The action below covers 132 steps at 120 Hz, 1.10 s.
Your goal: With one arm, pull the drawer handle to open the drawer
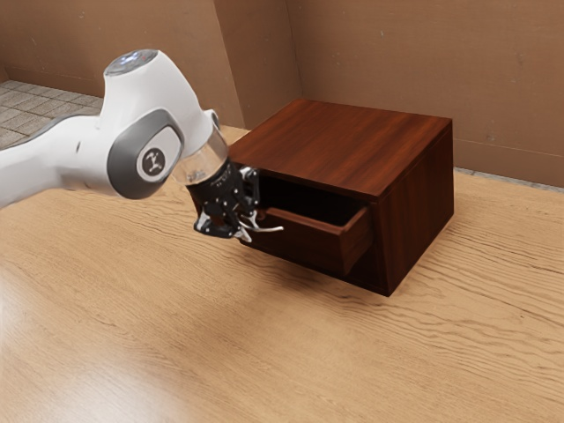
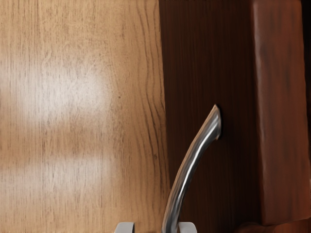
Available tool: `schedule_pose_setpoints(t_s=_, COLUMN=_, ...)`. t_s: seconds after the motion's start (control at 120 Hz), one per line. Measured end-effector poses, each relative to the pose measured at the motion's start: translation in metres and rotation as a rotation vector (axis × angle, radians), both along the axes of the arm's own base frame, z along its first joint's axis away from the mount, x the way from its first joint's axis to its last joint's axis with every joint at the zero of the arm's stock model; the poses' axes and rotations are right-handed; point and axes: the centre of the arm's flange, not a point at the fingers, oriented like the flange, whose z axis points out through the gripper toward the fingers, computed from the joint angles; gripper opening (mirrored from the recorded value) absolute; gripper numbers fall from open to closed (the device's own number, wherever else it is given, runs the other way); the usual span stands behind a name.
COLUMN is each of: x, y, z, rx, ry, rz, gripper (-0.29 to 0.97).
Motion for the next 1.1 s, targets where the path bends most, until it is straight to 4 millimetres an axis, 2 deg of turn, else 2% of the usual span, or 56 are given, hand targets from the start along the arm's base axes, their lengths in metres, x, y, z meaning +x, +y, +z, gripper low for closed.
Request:
schedule_pose_setpoints(t_s=0.467, x=-0.030, y=-0.004, z=0.004, rx=-0.009, ry=0.004, rz=0.002, gripper=0.02)
schedule_pose_setpoints(t_s=1.1, x=-0.050, y=-0.004, z=0.001, rx=-0.017, ry=0.012, rz=0.022, gripper=0.02)
